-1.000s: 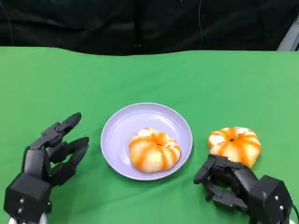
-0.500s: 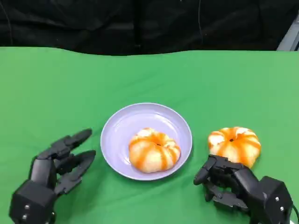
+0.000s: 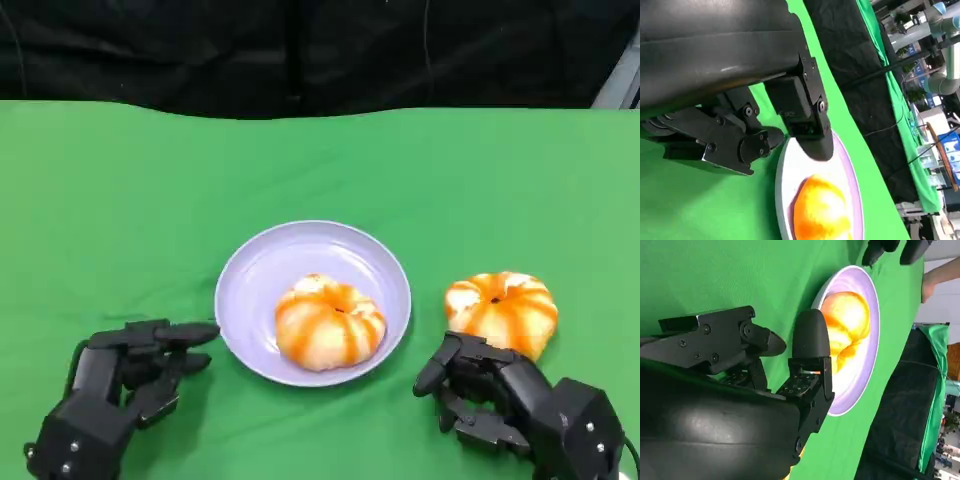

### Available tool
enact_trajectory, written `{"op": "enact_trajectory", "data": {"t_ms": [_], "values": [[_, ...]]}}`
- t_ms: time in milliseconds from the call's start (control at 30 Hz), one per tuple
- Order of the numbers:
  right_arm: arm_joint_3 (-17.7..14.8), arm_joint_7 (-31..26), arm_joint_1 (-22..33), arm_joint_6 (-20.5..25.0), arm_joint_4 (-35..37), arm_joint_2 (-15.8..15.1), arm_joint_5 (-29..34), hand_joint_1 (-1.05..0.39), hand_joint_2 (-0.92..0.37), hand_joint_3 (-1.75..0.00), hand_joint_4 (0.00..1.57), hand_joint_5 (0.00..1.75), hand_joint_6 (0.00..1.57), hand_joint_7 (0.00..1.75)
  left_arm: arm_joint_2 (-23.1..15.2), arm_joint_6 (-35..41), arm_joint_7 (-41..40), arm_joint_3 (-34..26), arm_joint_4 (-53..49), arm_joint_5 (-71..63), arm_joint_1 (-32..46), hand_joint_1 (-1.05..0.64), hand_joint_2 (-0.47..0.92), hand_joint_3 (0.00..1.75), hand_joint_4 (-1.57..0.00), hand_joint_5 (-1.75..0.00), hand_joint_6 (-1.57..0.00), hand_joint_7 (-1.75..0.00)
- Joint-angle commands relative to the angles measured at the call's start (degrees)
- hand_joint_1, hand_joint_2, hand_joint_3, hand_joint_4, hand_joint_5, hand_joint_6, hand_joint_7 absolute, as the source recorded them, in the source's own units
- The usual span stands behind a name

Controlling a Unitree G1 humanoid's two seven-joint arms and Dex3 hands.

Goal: Grasp the bread from the table and place it into the plate.

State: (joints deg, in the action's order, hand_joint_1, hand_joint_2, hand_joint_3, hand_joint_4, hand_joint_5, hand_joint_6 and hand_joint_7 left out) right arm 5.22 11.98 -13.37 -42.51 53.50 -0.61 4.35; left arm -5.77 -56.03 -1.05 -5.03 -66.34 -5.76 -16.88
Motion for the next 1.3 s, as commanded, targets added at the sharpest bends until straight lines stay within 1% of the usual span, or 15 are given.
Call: {"op": "enact_trajectory", "data": {"t_ms": [33,100,167,233,367,500,667,1033,1300], "values": [[-0.3,0.3,1.1,1.0,0.5,-0.9,-0.1,0.02,-0.90,-0.61,0.67,1.73,0.71,1.36,-0.9,-1.0,1.4,0.2,0.0,0.4,0.2,0.08,0.49,1.18,-1.00,-1.30,-1.09,-1.03],[-0.4,0.4,1.1,1.0,0.6,-0.9,-0.2,0.02,-0.90,-0.61,0.68,1.74,0.71,1.36,-1.0,-1.2,1.6,0.3,0.0,0.4,0.2,0.08,0.49,1.19,-0.99,-1.33,-1.06,-1.08],[-0.4,0.3,1.1,0.9,0.5,-0.9,-0.1,0.02,-0.90,-0.61,0.68,1.74,0.71,1.36,-0.8,-1.3,1.8,0.6,0.2,0.2,0.5,0.08,0.49,1.19,-0.99,-1.33,-1.05,-1.10],[-0.4,0.1,1.1,0.7,0.6,-0.9,0.1,0.02,-0.89,-0.61,0.68,1.74,0.71,1.37,-0.6,-1.5,2.1,1.2,0.3,-0.2,0.8,0.05,0.43,1.26,-1.00,-1.41,-1.04,-1.16],[-0.2,-0.4,1.0,0.9,0.6,-0.9,0.5,0.02,-0.89,-0.62,0.68,1.74,0.71,1.37,-0.2,-2.5,3.7,1.6,0.0,0.3,1.1,0.03,0.38,1.32,-0.98,-1.44,-1.01,-1.22],[-0.3,-0.2,1.1,1.0,0.4,-0.9,0.3,0.02,-0.89,-0.62,0.67,1.74,0.71,1.37,-0.1,-2.8,3.0,2.4,-0.1,-0.6,1.4,-0.01,0.37,1.31,-0.96,-1.45,-1.00,-1.24],[-0.4,-0.1,0.8,0.6,1.0,-1.1,0.3,0.01,-0.88,-0.62,0.67,1.74,0.71,1.37,0.1,-3.0,2.7,2.7,0.1,-1.0,1.5,-0.01,0.37,1.30,-0.96,-1.47,-0.99,-1.25],[-0.4,0.0,0.9,0.2,1.0,-1.1,0.3,0.02,-0.89,-0.63,0.67,1.74,0.70,1.37,0.3,-2.8,2.1,4.4,1.2,-2.5,2.7,-0.07,0.34,1.36,-0.97,-1.51,-0.98,-1.26],[-0.5,0.3,1.1,0.4,0.7,-1.0,-0.1,0.03,-0.89,-0.63,0.68,1.73,0.71,1.37,0.4,-2.3,1.5,5.0,1.9,-3.1,3.3,-0.05,0.32,1.38,-0.97,-1.51,-0.98,-1.25]]}}
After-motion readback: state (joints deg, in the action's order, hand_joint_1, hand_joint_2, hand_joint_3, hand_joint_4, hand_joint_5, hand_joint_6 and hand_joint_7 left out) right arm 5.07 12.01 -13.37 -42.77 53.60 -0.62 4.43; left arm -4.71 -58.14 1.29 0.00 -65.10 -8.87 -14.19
